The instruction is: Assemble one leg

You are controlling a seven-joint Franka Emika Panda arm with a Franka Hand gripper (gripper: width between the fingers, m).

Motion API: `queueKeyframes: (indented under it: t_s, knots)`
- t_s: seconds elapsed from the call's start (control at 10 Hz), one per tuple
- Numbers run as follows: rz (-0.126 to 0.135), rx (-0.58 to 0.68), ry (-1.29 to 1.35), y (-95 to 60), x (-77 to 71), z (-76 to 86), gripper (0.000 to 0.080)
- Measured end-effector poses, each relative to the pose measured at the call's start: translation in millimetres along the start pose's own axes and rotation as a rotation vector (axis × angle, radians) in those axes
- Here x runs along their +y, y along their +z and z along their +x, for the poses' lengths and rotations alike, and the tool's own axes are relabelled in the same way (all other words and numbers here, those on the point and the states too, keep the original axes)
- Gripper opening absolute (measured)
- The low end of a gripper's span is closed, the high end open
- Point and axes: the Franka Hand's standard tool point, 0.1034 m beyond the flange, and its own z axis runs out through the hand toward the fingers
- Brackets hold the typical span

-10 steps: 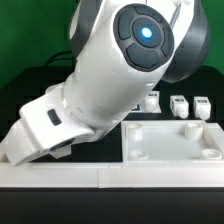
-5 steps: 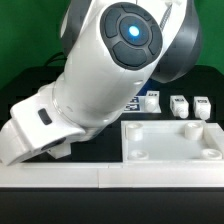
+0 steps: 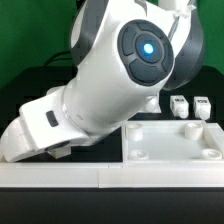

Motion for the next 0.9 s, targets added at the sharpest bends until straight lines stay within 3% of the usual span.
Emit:
queueKeyframes:
  t_s: [0.3,0.5,0.9]
  knots:
    - [0.0,0.0,-0.001,0.0,-0.4,0.3,0.0622]
    - [0.0,0.0,-0.001,-0.1,-0.3,0.3,0.0285]
    - [-0.001,-0.001,-0.001,-3.9,-0.8,-0.7,0.0285]
